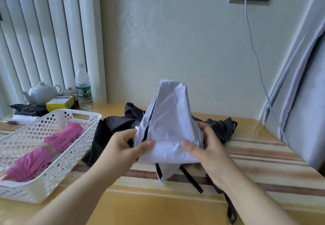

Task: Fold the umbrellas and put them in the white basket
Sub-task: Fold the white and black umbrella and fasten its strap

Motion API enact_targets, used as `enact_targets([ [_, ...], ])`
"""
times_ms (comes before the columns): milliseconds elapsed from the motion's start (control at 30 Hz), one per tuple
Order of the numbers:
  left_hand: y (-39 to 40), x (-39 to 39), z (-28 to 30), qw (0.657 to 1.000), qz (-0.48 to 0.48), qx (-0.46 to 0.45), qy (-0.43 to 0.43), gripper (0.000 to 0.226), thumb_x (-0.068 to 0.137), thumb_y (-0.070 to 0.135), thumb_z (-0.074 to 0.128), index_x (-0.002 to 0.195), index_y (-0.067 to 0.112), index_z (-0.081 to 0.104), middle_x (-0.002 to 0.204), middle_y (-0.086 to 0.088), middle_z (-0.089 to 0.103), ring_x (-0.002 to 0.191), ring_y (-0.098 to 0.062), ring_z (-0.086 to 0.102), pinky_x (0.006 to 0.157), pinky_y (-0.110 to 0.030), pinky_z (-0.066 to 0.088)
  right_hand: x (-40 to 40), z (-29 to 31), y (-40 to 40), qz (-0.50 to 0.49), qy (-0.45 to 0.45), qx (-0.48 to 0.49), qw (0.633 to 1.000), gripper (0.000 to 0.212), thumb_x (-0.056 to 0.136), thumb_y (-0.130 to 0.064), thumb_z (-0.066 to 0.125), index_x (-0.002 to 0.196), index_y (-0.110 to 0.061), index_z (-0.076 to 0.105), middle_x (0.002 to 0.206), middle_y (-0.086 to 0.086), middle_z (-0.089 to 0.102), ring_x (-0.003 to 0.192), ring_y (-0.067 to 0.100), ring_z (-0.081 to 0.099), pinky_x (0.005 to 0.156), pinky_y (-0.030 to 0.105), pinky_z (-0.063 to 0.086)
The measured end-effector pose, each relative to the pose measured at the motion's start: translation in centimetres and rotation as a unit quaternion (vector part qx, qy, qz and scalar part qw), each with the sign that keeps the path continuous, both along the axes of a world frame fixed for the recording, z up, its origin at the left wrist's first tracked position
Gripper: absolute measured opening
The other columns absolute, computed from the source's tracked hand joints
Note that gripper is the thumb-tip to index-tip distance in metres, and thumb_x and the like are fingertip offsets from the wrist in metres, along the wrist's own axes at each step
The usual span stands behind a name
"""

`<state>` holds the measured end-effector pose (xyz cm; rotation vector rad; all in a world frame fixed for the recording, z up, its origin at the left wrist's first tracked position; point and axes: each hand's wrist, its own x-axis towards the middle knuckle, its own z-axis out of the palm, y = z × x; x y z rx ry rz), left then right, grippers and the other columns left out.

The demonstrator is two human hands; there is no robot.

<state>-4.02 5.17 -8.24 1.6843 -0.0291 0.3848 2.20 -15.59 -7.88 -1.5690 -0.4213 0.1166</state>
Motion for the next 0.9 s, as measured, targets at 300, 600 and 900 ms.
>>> enact_targets([
  [300,-2.1,-3.0,-8.3,0.982,0.004,0.036,0.185,0.066,0.055,0.057,0.080,0.086,0.000,0.065,0.073,-0.015,0.068,0.064,-0.032,0.063,0.062,-0.041,0.051,-3.4,-8.2,-1.6,-0.093,0.002,-0.150,0.984,0.033,0.084,-0.029,0.072,0.102,-0.042,0.048,0.111,-0.020,0.058,0.105,-0.001,0.055,0.088,0.024,0.045],
  [600,-3.0,-4.2,-8.3,0.996,0.013,0.039,0.080,0.070,0.045,0.056,0.082,0.108,0.055,0.053,0.102,0.015,0.069,0.092,-0.005,0.066,0.081,-0.030,0.054,-4.8,-9.5,-2.4,-0.073,-0.016,-0.108,0.991,0.051,0.074,-0.053,0.076,0.114,-0.032,0.054,0.109,-0.012,0.067,0.104,0.006,0.063,0.095,0.038,0.050],
  [900,-3.0,-4.3,-9.0,0.989,0.068,0.110,-0.069,0.042,0.075,0.056,0.060,0.115,0.049,0.049,0.116,0.022,0.058,0.113,-0.005,0.057,0.088,-0.024,0.047,-4.8,-9.7,-1.9,-0.090,-0.035,-0.075,0.992,0.030,0.081,-0.027,0.069,0.107,-0.028,0.055,0.099,-0.017,0.068,0.093,0.002,0.065,0.084,0.027,0.049],
])
